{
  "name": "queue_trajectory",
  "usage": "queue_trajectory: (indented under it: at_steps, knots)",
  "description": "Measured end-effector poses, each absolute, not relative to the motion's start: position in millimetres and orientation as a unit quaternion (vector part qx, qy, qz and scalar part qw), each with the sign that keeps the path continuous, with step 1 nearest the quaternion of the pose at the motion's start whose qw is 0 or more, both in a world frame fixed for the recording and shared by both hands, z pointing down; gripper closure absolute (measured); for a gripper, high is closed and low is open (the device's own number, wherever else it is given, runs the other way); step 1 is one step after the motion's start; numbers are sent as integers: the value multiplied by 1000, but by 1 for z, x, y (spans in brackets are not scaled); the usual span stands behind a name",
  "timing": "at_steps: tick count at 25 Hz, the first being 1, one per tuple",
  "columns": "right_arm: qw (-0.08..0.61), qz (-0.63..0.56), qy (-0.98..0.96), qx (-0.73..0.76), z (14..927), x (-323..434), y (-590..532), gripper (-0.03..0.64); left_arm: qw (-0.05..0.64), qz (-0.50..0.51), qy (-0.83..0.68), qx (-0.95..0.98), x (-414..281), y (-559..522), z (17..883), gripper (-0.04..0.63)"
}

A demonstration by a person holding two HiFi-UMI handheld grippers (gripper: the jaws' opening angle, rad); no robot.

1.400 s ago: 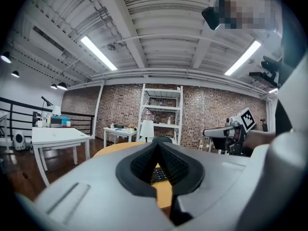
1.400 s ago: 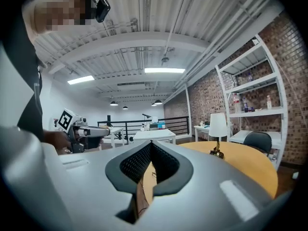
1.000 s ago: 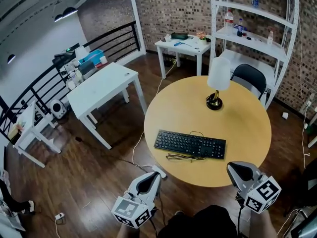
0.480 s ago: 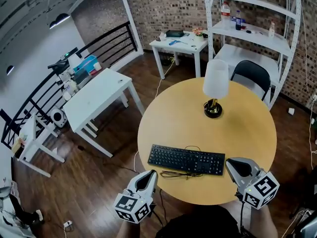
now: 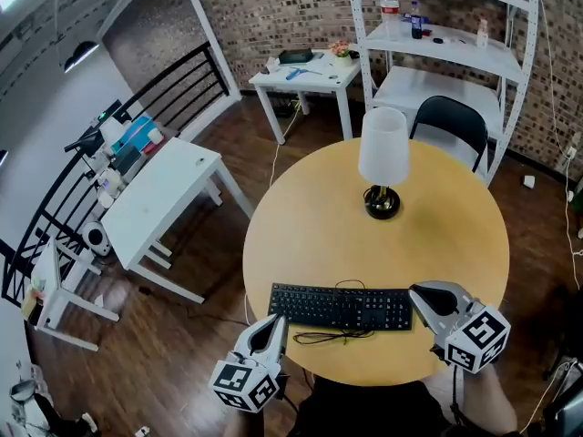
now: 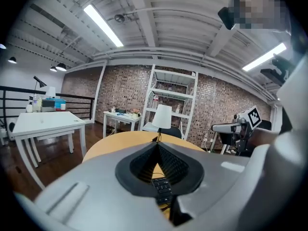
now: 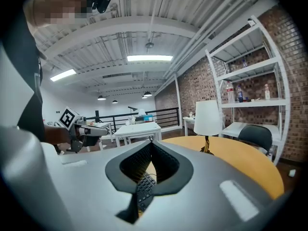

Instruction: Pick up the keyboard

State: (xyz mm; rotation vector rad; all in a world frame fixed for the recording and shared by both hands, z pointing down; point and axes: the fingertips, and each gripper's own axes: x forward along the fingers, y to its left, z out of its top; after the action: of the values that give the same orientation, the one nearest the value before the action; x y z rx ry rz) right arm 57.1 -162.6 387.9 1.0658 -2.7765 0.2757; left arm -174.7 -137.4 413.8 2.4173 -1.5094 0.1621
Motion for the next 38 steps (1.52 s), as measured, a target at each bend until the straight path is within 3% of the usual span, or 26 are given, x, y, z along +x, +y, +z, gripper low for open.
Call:
queue_trajectory:
  at_steps: [7,15,20,25,32,38]
  knots:
    - [69,111,-912,389,391,38,-187,615,121,99,-527,835,-218,-174,418,594]
    - [91,102,-907,398,398,22,-197,614,147,93,-529,831,-258,-183,443,594]
    - [109,120,-896,414,423,36,-219,603,240,95,-548,796,-282,-181,493,594]
    - [181,138,-885,406,473,53,-234,574,308,102,-560,763,-291,-159,542,594]
    - [240,170,-880,373,523,74,-256,514,345,136,-533,761,-264,-156,587,538]
    - [300,232,-853,357,599,97,-260,449,394,138,-580,700,-297,-163,650,499]
